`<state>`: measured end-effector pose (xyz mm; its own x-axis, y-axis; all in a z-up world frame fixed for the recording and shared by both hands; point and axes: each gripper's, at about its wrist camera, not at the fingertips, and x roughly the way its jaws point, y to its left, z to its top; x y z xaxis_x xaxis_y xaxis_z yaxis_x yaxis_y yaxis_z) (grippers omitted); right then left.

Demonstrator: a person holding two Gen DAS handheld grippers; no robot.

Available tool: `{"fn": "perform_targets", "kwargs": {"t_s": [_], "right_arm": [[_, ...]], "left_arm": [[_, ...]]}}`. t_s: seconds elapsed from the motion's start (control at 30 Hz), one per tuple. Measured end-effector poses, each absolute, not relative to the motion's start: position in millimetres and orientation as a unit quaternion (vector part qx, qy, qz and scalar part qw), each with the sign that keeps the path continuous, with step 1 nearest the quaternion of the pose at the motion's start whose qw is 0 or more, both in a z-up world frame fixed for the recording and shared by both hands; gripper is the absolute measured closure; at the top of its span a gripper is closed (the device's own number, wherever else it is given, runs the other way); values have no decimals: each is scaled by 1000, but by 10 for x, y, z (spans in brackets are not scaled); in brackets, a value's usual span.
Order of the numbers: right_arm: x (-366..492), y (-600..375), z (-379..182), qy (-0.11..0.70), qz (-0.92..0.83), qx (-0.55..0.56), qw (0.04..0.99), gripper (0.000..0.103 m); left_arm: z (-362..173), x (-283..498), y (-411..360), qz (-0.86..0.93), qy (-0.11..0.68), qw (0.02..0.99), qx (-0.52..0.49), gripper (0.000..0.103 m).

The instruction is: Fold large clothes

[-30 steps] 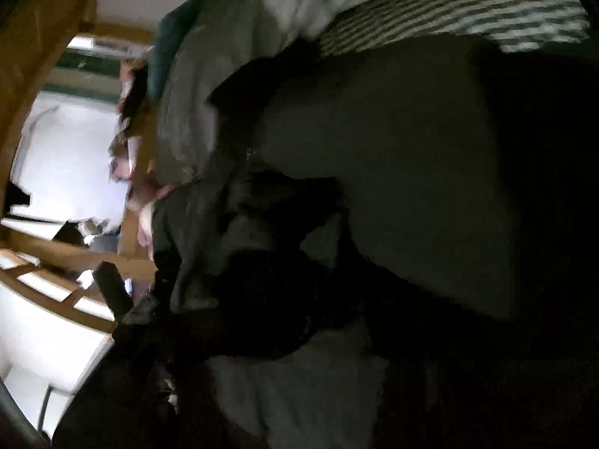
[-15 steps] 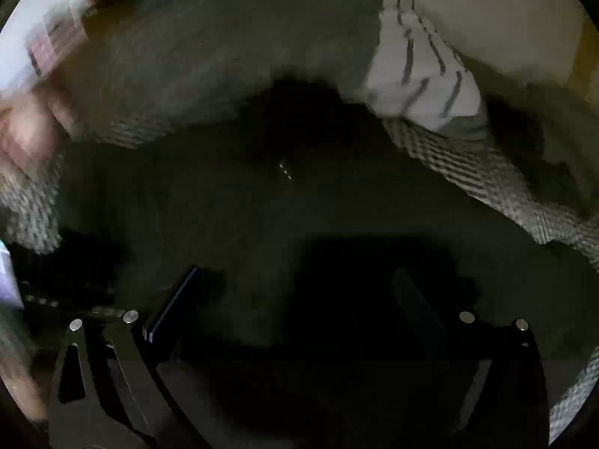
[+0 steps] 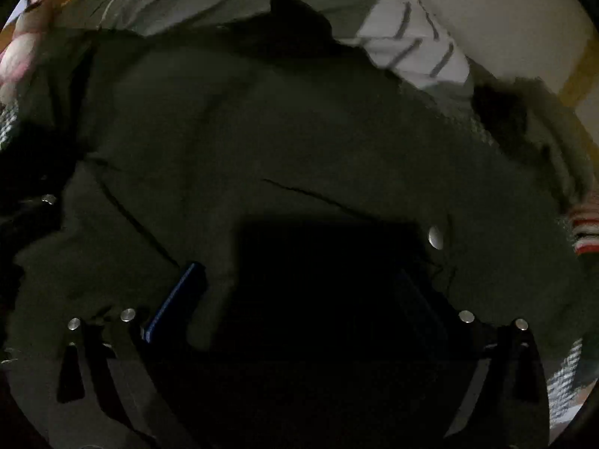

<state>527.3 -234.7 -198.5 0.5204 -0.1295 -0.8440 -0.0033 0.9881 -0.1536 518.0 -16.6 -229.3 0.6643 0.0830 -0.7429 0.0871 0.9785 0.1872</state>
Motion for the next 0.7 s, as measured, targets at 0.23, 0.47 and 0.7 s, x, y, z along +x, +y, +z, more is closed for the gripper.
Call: {"fn": "perform_targets", "kwargs": {"t_s": [0.23, 0.47, 0.7], "right_arm": [[5177, -2468, -2004, 491, -26, -52, 869, 3], [5092, -2434, -1886, 480, -39, -21, 876, 3], [5060, -2341, -2075, 474, -31, -25, 880, 2]], "left_arm": [[-2048, 5069, 28, 30, 383, 921, 72, 4], [-2356, 5278, 71, 16, 427, 903, 47, 4], [-2385, 5273, 66, 15, 424, 904, 46, 4]]}}
